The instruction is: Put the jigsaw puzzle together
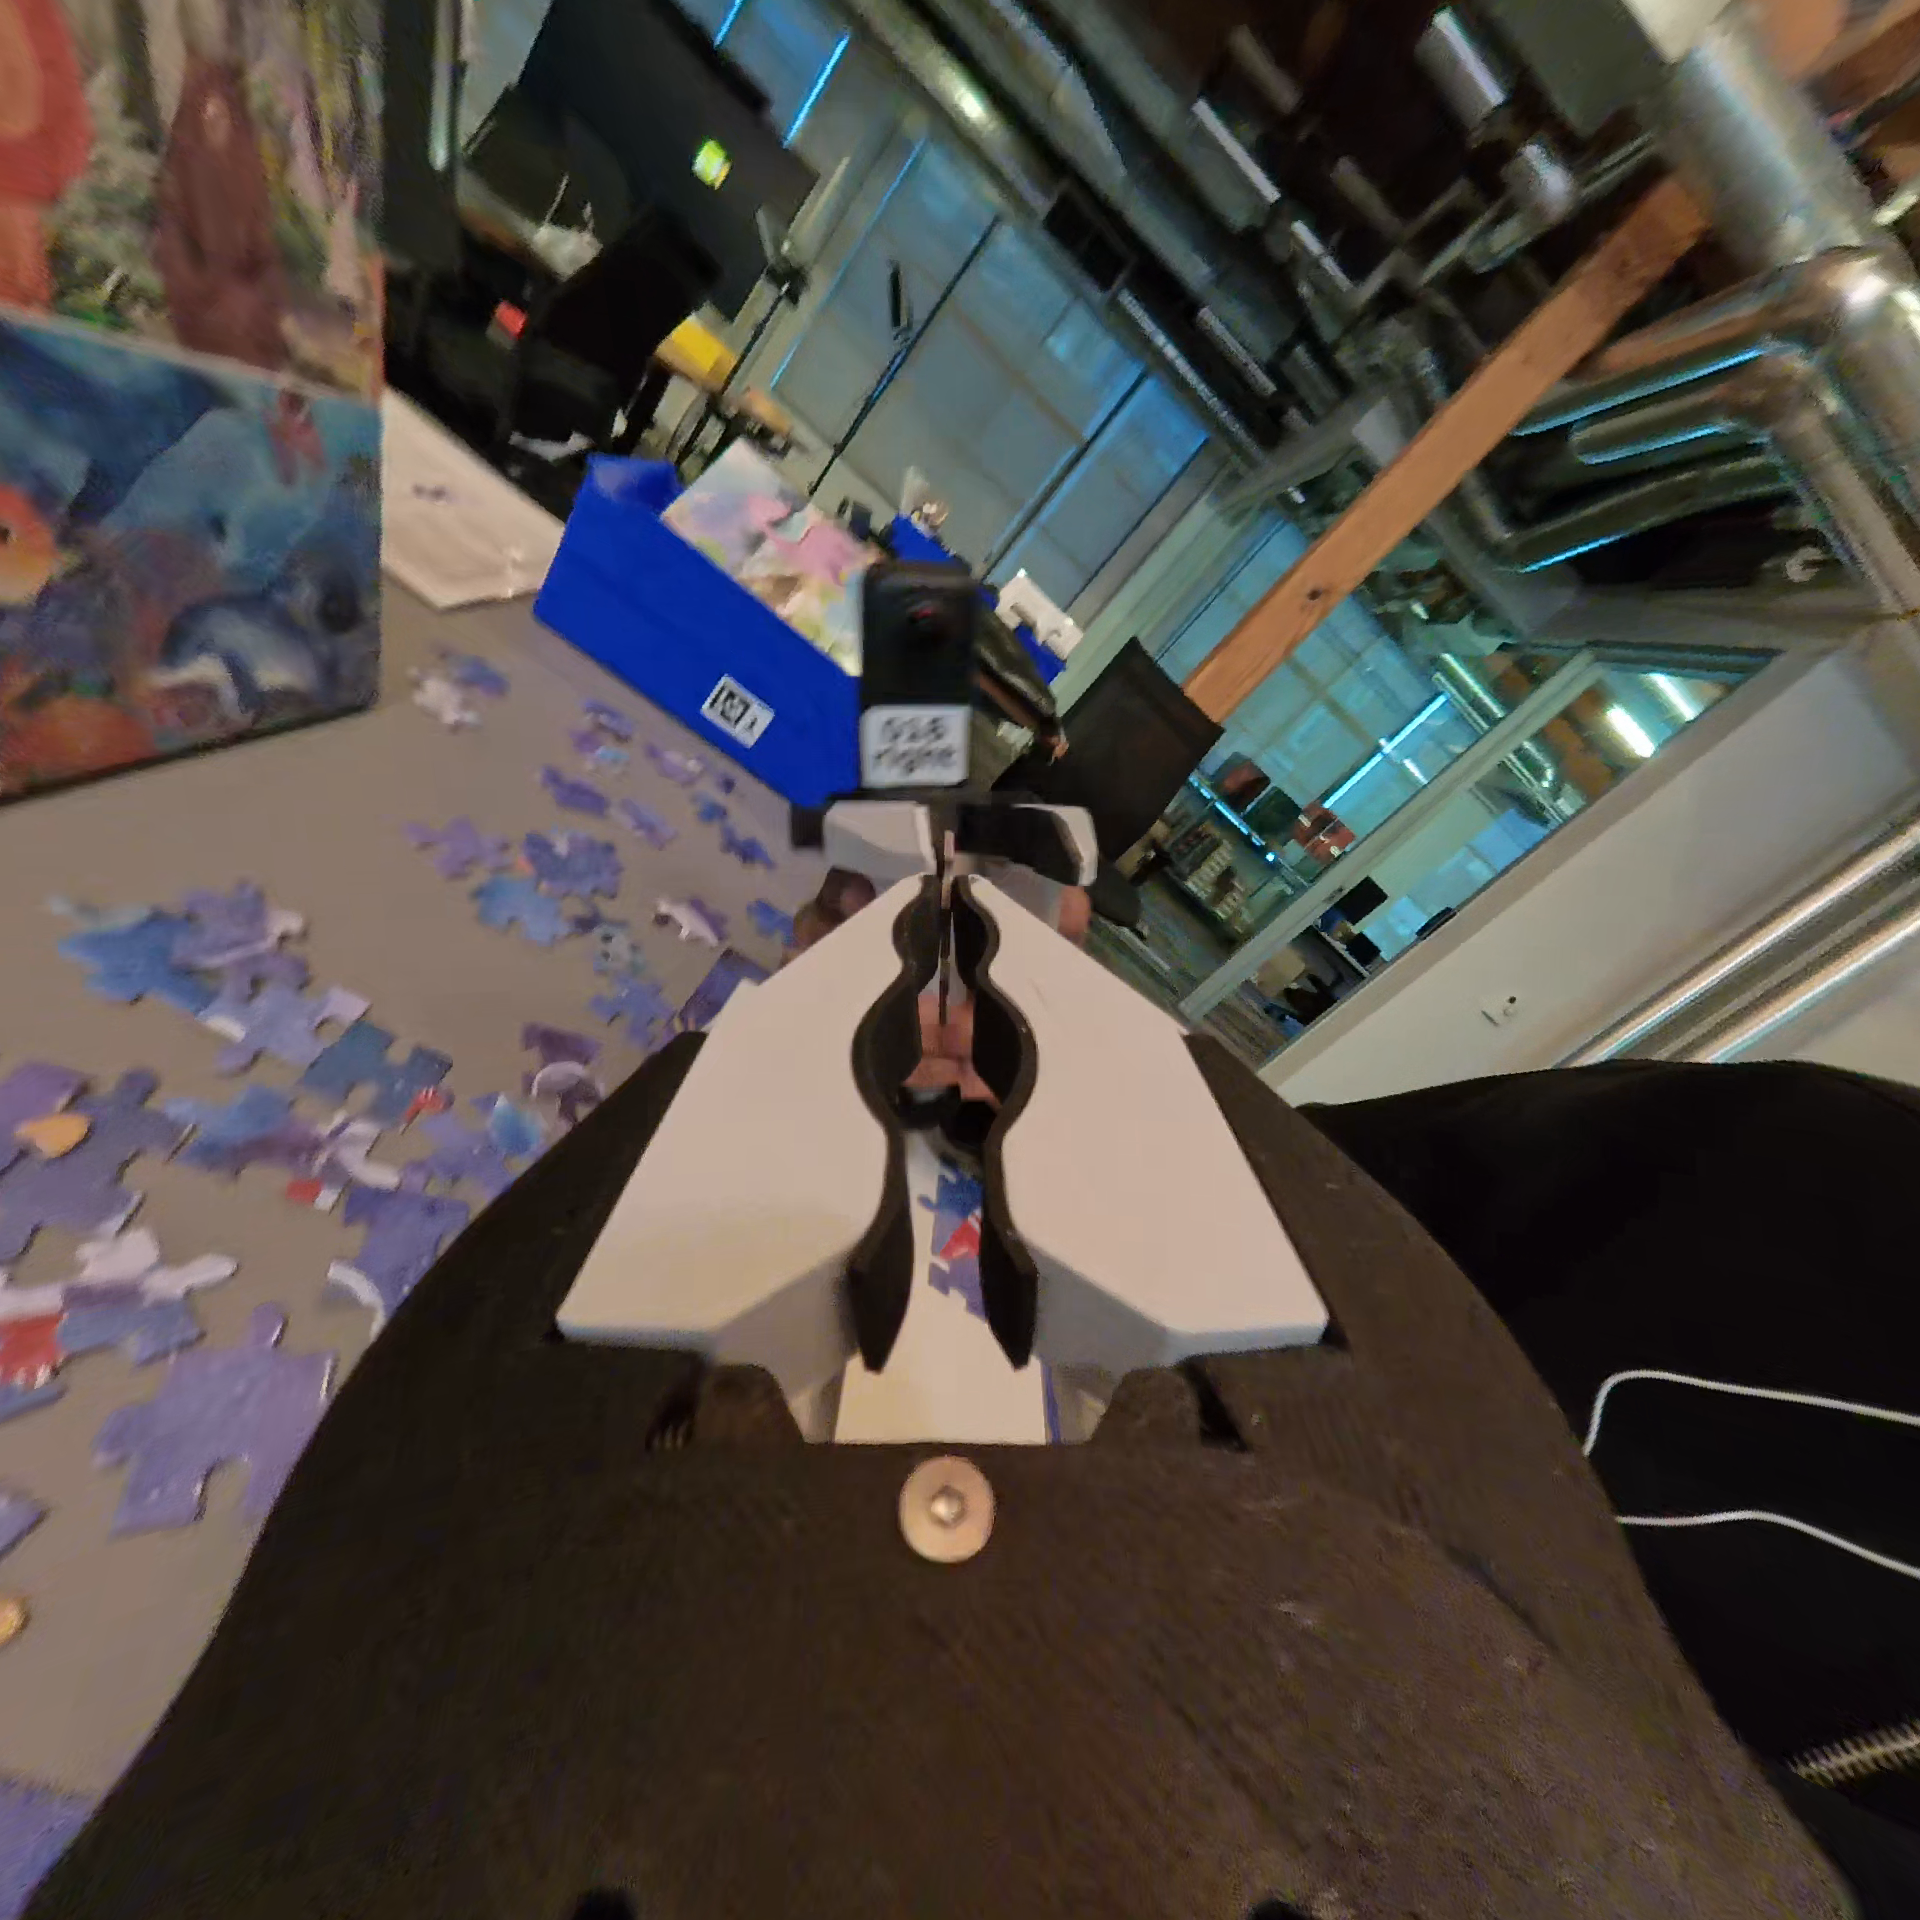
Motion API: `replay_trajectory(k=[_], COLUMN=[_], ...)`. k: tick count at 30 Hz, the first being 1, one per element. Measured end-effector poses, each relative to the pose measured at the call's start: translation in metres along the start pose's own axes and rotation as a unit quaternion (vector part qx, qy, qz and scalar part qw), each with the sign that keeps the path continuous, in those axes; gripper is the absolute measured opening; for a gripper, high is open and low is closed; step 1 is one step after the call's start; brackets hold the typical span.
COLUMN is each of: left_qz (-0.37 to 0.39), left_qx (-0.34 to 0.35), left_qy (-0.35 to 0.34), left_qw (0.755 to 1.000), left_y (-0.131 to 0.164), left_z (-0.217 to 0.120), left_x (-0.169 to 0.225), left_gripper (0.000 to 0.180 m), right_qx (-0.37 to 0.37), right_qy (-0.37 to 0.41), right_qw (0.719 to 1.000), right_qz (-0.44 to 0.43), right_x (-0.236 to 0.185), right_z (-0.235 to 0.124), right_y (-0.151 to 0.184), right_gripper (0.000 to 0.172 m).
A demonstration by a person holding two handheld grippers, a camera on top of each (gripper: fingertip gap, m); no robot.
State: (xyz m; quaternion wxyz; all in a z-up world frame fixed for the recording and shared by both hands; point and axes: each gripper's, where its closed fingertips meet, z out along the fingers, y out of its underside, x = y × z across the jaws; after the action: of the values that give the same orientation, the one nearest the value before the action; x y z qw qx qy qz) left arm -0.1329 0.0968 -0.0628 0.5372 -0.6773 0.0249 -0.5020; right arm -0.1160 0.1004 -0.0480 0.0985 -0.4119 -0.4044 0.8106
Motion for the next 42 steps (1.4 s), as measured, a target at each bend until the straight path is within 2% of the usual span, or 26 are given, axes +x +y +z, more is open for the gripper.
replay_trajectory(k=[3,6,9,16,21,24,27,30,34,37,42], left_qz=[-0.041,-0.054,-0.061,-0.091,-0.099,-0.1,-0.101,-0.1,-0.099,-0.095,-0.086], left_qx=[-0.014,-0.03,-0.052,-0.096,-0.139,-0.149,-0.149,-0.147,-0.123,-0.095,-0.075], left_qy=[-0.011,-0.028,-0.056,-0.063,-0.046,-0.041,-0.037,-0.037,-0.063,-0.079,-0.104], left_qw=[0.999,0.998,0.995,0.989,0.984,0.983,0.983,0.983,0.986,0.988,0.988], left_y=[0.006,0.009,0.015,0.031,0.047,0.051,0.052,0.051,0.043,0.032,0.026], left_z=[-0.003,-0.011,-0.022,-0.031,-0.023,-0.019,-0.018,-0.018,-0.022,-0.029,-0.033], left_x=[-0.011,-0.02,-0.031,-0.04,-0.035,-0.033,-0.033,-0.033,-0.042,-0.048,-0.055], left_gripper=[0.0,0.0,0.0,0.0,0.0,0.0,0.0,0.003,0.028,0.032,0.032], right_qx=[-0.078,-0.147,-0.193,-0.277,-0.303,-0.32,-0.335,-0.339,-0.33,-0.35,-0.381], right_qy=[0.105,0.181,0.208,0.242,0.251,0.246,0.244,0.245,0.265,0.321,0.352], right_qw=[0.982,0.936,0.892,0.815,0.779,0.763,0.747,0.746,0.765,0.783,0.818], right_qz=[-0.136,-0.266,-0.352,-0.448,-0.489,-0.506,-0.52,-0.518,-0.486,-0.402,-0.249], right_x=[0.017,0.031,0.038,0.052,0.056,0.056,0.057,0.057,0.057,0.059,0.044], right_z=[-0.007,-0.016,-0.016,-0.013,-0.013,-0.013,-0.013,-0.011,-0.009,-0.017,-0.017], right_y=[0.011,0.02,0.03,0.053,0.061,0.066,0.071,0.074,0.076,0.088,0.138], right_gripper=[0.026,0.031,0.037,0.045,0.046,0.041,0.027,0.027,0.027,0.027,0.027])
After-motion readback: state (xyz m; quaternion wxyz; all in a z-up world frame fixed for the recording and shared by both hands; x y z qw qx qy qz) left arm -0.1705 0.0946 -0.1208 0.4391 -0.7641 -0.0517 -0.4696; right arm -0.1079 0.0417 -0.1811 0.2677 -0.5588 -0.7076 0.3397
